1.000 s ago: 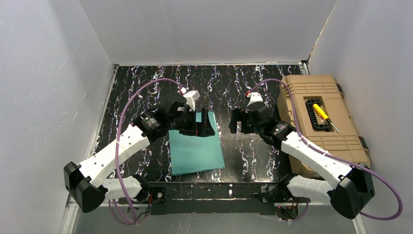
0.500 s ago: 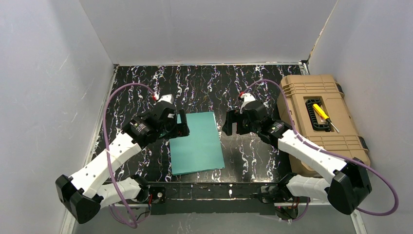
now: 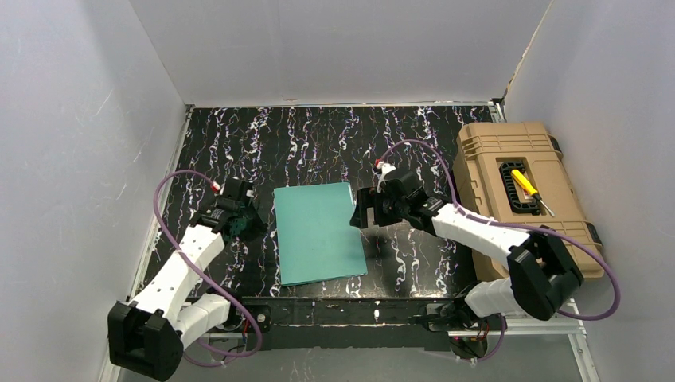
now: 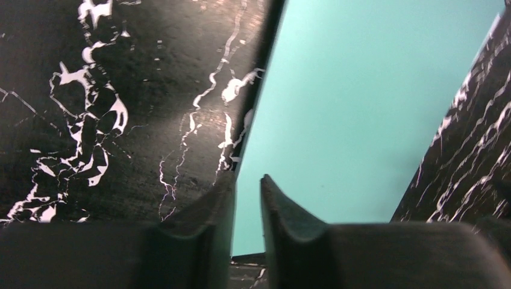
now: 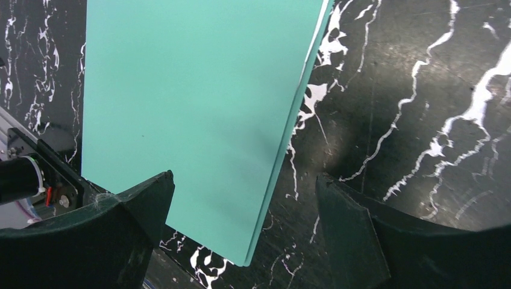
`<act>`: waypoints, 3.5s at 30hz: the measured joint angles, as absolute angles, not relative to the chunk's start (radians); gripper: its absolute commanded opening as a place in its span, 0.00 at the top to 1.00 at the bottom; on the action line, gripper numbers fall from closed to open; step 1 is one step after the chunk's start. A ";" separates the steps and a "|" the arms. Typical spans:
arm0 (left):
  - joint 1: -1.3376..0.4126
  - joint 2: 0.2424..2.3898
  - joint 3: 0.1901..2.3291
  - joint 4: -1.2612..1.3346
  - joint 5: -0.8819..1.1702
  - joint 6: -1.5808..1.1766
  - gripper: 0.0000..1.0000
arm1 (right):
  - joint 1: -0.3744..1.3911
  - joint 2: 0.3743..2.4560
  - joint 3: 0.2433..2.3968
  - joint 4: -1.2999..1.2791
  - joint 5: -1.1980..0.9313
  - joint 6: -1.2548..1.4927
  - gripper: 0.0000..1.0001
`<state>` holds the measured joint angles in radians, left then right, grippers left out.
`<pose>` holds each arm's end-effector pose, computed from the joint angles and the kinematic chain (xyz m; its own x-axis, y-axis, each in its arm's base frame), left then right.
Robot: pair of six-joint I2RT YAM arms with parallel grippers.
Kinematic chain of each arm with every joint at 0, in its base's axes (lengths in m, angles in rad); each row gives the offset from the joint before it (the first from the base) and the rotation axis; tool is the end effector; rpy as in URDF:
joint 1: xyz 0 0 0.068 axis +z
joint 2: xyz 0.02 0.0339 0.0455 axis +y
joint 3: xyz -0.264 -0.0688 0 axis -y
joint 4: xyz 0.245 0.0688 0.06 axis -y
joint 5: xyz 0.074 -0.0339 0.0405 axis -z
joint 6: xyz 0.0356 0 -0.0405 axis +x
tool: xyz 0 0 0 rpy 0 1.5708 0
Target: Put the files into the folder
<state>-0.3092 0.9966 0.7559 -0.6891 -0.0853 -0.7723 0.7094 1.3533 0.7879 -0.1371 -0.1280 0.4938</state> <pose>0.1860 -0.0562 0.2473 -0.7246 -0.4984 -0.4760 -0.3503 0.8611 -0.3684 0.2136 0.1894 0.2201 -0.7729 -0.0440 -0.6330 -0.4016 0.8062 0.4344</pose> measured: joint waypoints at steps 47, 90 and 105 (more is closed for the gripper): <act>-0.465 1.579 0.893 -0.614 -0.210 -0.727 1.00 | 0.720 1.581 0.694 0.232 -0.245 0.664 0.01; -0.539 1.272 0.857 -0.664 -0.115 -0.704 0.54 | 0.732 1.351 0.775 -0.295 0.066 0.483 0.01; -0.539 0.974 0.923 -0.802 -0.074 -0.635 0.17 | 0.733 1.167 0.946 -0.485 0.283 0.449 0.01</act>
<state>-0.5388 0.9741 0.9230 -0.8017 -0.0742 -0.6353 0.7334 1.1671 0.9463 -0.4850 0.2829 0.4492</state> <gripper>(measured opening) 0.772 0.985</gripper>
